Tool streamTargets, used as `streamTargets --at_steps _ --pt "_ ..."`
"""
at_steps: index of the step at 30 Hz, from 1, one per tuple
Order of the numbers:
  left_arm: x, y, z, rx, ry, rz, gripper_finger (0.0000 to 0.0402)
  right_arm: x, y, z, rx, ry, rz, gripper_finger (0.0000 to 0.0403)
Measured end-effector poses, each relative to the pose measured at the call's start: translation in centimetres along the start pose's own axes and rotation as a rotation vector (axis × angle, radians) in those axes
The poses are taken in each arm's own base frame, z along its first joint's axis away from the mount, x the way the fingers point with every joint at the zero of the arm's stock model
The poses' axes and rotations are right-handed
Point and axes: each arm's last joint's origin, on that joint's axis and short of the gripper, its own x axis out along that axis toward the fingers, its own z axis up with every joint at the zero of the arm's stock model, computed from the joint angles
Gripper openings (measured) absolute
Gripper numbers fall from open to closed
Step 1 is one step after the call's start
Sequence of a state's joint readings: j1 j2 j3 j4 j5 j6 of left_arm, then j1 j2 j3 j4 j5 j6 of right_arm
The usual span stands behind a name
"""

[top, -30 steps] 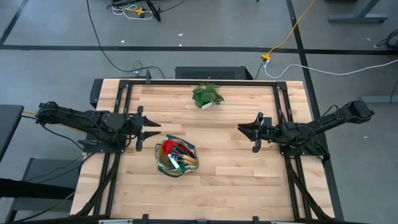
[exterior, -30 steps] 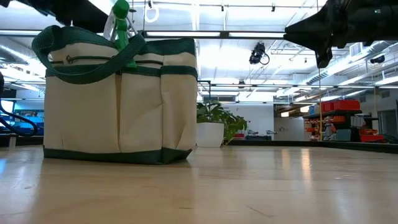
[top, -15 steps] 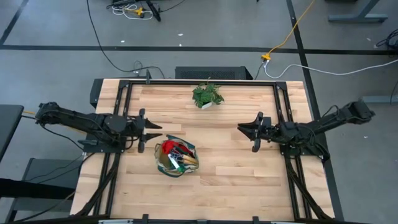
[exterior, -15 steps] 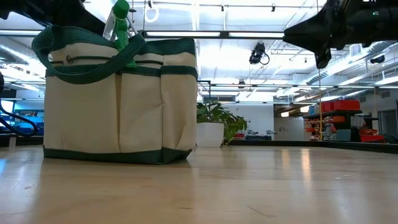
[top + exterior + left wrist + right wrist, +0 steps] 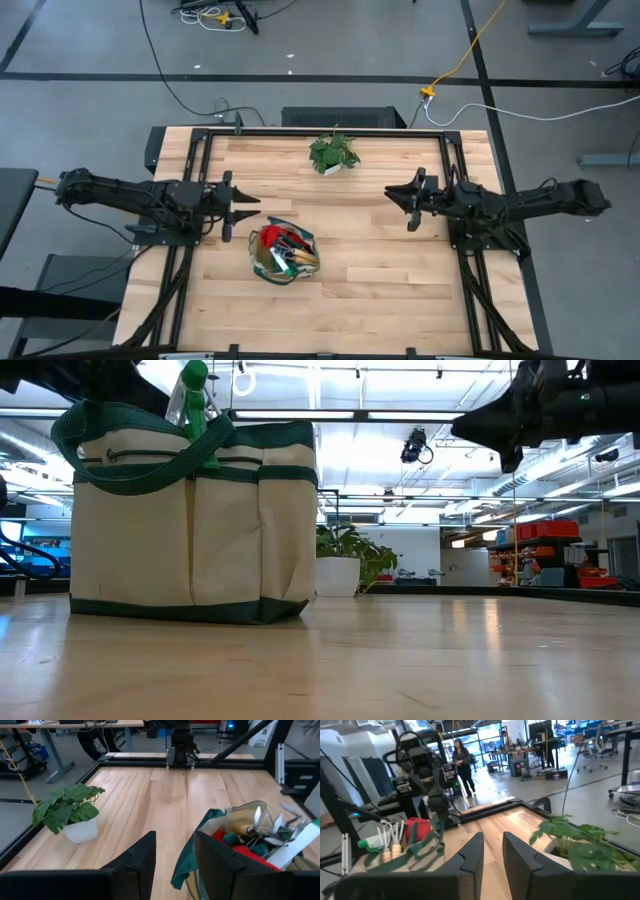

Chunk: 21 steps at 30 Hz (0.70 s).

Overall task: Pick & Place Garden tools in Gardening bag
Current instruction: Return to Home Position

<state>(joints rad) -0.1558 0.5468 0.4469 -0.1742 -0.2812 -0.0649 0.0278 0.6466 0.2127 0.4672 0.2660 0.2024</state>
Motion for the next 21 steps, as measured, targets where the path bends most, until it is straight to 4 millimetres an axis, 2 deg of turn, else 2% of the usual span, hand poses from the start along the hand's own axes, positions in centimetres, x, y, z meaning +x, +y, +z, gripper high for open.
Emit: streamTargets --at_steps 6,15,21 --pt "0.1 0.4 -0.2 -0.007 -0.008 0.004 0.014 -0.2 -0.7 0.2 0.019 0.016 0.053 0.007" --pt "1.1 0.5 -3.5 -0.042 -0.017 0.004 0.014 -0.1 -1.2 0.0 0.025 0.03 -0.017 0.007" --pt "1.2 0.5 -3.9 -0.051 -0.01 0.005 0.014 -0.1 -1.2 0.0 0.033 0.035 -0.018 0.007"
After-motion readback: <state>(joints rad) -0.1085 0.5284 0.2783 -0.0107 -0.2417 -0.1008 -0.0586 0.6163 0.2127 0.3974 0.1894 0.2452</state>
